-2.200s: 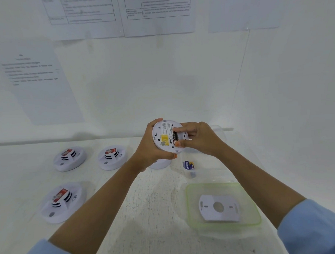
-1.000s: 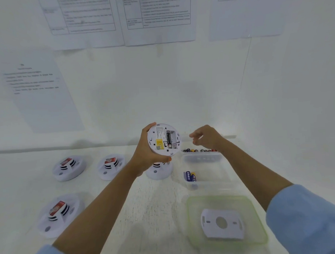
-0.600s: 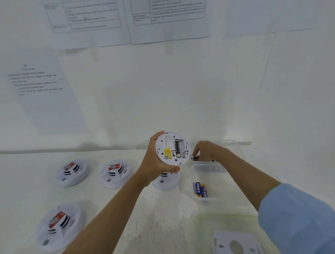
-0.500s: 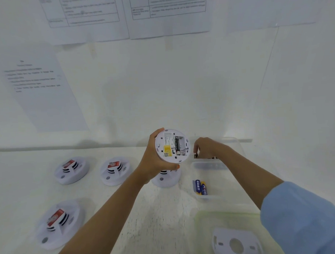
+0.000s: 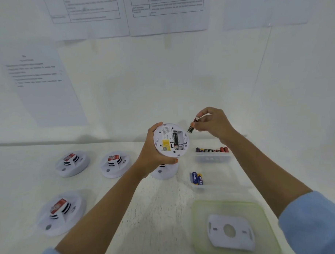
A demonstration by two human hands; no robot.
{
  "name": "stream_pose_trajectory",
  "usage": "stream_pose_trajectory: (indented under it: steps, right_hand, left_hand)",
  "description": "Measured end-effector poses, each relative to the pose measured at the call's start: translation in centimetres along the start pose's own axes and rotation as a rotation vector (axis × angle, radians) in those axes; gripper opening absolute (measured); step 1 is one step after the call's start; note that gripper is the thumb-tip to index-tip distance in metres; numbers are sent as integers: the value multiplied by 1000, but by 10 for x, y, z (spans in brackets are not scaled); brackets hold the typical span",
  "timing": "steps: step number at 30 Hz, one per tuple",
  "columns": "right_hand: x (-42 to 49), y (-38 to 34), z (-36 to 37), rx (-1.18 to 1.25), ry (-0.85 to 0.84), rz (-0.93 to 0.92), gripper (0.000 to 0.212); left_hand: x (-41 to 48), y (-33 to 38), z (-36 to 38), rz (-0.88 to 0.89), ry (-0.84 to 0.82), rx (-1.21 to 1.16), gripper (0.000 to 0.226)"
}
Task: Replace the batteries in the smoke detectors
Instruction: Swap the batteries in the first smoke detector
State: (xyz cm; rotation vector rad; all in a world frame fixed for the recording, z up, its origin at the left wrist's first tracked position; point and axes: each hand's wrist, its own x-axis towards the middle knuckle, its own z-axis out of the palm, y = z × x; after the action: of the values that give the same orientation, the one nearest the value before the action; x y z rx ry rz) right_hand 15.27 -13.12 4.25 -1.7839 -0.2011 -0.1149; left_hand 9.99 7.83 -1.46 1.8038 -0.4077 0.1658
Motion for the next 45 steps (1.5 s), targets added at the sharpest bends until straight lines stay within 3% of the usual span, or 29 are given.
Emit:
stream_pose_trajectory:
  steps: [5,13,21,31,39,43,45]
  right_hand:
    - [-27,-25,7,-52,-108,-75,23]
    - [-51,-27,18,-454,-36,-386,22]
    - [-74,-14,28,-421,-79,-353,24]
    - [-88,-12,23,-699,-88,-476,25]
    - [-106,-16,23,-515,-114,-304,30]
    - [-132,-10,19,-216,-177,-137,36]
    - [-147,-5,13,-185,-177,-90,40]
  left_hand:
    - [-5,9,6,20,0,-25,104]
    - [-16,26,11,57,13,-62,104]
    - [-30,31,12,33,34,-101,104]
    - [-36,39,18,19,-3,-137,102]
    - [-53,38,12,9,-57,-155,103]
    - [-73,32,11,-1,-118,-149,104]
    - [-84,28,11,-5,-132,-136,105]
